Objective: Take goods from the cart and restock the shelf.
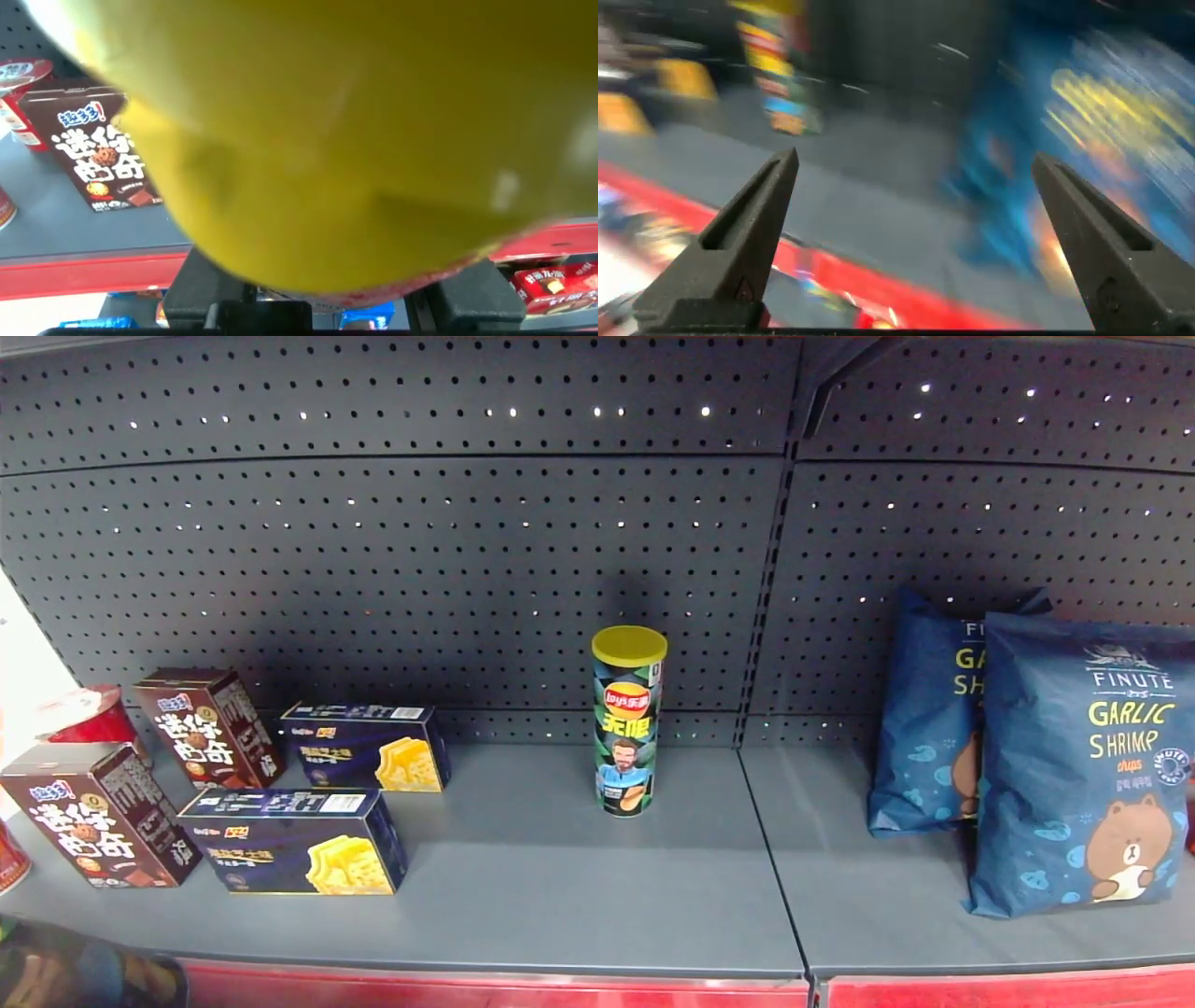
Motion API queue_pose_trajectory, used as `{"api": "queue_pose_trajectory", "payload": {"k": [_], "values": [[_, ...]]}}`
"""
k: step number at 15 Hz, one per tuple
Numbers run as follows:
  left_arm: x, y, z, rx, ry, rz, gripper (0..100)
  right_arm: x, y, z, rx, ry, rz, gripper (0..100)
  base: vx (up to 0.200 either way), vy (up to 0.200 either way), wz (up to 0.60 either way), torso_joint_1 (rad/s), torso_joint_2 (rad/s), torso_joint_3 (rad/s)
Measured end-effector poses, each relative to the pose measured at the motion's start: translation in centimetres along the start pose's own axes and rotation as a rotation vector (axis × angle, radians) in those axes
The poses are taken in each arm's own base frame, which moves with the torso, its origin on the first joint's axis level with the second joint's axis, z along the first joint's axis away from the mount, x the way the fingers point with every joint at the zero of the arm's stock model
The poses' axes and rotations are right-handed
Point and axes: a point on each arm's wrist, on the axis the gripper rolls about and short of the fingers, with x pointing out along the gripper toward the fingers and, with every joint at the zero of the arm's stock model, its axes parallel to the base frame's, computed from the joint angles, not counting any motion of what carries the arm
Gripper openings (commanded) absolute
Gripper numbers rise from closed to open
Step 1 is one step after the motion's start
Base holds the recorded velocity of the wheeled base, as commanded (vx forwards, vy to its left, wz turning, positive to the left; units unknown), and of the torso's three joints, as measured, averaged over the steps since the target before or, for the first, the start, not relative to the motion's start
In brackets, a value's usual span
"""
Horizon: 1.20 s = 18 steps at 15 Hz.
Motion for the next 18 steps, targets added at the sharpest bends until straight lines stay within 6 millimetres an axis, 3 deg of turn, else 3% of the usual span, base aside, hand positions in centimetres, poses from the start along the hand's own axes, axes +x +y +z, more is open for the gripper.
{"api": "queue_pose_trajectory", "payload": {"k": [3, 6, 11, 18], "values": [[-0.2, 0.0, 0.1, -0.001, -0.009, 0.001, 0, 5.6, 0.0, 2.5, -0.019, 0.015, 0.194, 100, 0.000, 0.000, 0.00, 0.000, 0.00, 0.000], [-0.2, 0.0, 0.0, -0.007, -0.008, -0.006, 0, 11.2, 0.2, 2.9, -0.041, -0.011, 0.362, 100, 0.000, 0.000, 0.00, 0.000, 0.00, 0.000], [-0.2, -0.1, 0.1, -0.061, -0.010, -0.030, 0, 19.0, 0.9, 1.3, -0.026, 0.059, 0.560, 100, 0.000, 0.000, 0.00, 0.000, 0.00, 0.000], [-0.2, -0.1, 0.2, -0.061, -0.013, -0.041, 0, 27.3, 1.1, -2.7, -0.061, 0.112, 0.753, 100, 0.000, 0.000, 0.00, 0.000, 0.00, 0.000]]}}
